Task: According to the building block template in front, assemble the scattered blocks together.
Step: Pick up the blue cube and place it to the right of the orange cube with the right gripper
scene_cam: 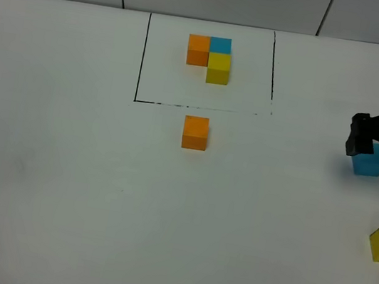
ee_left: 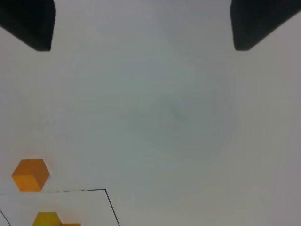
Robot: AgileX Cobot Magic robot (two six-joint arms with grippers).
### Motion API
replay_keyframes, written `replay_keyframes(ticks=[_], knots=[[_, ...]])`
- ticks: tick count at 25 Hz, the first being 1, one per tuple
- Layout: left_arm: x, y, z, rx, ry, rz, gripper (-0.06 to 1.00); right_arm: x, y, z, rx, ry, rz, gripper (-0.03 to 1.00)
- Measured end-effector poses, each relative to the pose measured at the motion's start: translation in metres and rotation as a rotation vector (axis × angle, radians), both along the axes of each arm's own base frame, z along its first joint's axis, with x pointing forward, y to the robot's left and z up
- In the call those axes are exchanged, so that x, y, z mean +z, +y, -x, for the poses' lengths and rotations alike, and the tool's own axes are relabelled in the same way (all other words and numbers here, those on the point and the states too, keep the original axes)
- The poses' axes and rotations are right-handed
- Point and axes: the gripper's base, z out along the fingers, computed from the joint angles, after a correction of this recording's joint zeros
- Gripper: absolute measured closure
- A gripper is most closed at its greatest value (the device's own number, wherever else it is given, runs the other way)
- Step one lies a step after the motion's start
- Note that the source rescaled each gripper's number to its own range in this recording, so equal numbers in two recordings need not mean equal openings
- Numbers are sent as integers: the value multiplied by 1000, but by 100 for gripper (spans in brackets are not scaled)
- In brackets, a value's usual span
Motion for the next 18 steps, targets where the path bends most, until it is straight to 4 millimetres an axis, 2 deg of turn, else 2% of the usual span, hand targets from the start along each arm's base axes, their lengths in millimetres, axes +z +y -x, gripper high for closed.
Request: replay_keyframes(ticks=[5,11,15,18], knots=[[0,0,0,0,0,0,32,-35,-8,-26,30,64,12,-3],[0,0,0,0,0,0,32,-61,-26,-38,8,115,12,1],[0,0,0,0,0,0,32,-65,-29,-38,15,121,18,16],[0,0,0,0,0,0,32,-66,-29,-39,18,113,22,37]])
